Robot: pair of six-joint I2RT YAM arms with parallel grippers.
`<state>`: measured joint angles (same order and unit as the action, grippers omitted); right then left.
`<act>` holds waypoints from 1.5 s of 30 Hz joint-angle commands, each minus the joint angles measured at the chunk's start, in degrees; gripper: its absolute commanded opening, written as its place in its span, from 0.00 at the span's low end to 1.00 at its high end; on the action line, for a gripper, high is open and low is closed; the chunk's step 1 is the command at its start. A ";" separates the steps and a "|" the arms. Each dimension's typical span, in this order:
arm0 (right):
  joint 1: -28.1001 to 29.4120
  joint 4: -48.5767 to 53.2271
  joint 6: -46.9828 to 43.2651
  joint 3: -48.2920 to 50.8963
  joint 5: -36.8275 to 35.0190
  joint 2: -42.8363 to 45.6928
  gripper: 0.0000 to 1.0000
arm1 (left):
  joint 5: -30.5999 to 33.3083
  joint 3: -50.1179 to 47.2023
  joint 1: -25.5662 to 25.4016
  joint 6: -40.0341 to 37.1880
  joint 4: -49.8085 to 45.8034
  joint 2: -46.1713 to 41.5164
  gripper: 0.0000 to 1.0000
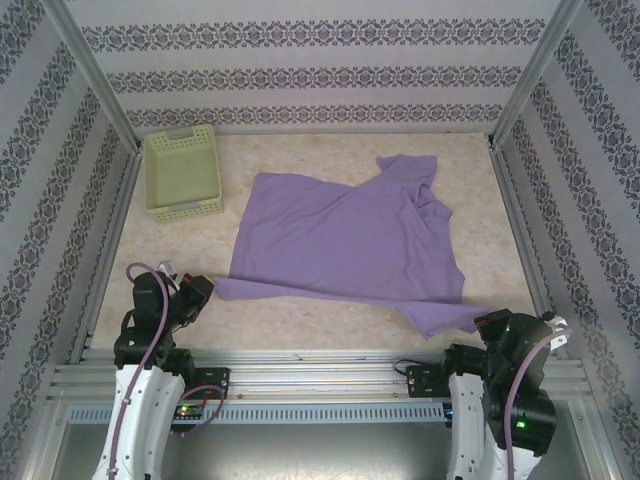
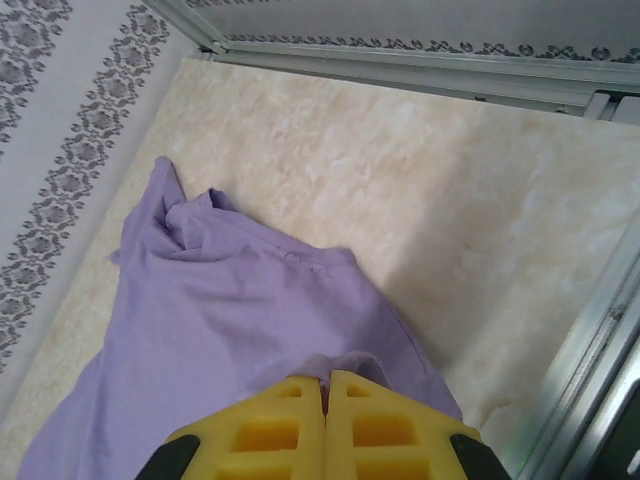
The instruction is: Fold the inside-out t-shirt
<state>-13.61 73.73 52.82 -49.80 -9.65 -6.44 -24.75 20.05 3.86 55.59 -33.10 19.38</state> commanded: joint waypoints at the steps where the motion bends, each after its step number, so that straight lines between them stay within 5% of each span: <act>1: 0.60 1.31 -0.01 3.60 -0.27 1.04 0.00 | -0.17 -0.90 0.01 -0.25 -0.72 -0.23 0.00; 7: 0.60 -2.84 -1.34 8.52 1.82 -0.52 0.00 | -1.80 2.22 -0.48 -5.25 4.43 8.18 0.00; 13: 0.67 -11.75 -3.80 11.26 4.61 -7.31 0.00 | 2.17 7.42 -6.44 -8.38 11.72 22.01 0.00; 27: 0.87 -35.96 -9.48 11.72 8.60 -33.10 0.00 | 10.74 22.24 -9.76 -13.50 22.27 52.84 0.00; 45: 4.61 -47.41 -14.94 0.27 9.77 -57.27 0.00 | 11.07 29.79 -9.91 -14.79 24.53 69.46 0.00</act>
<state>-10.15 29.19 39.13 -47.05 -0.32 -61.19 -14.68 47.33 -5.32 42.37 -10.35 87.48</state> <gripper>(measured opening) 0.043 0.047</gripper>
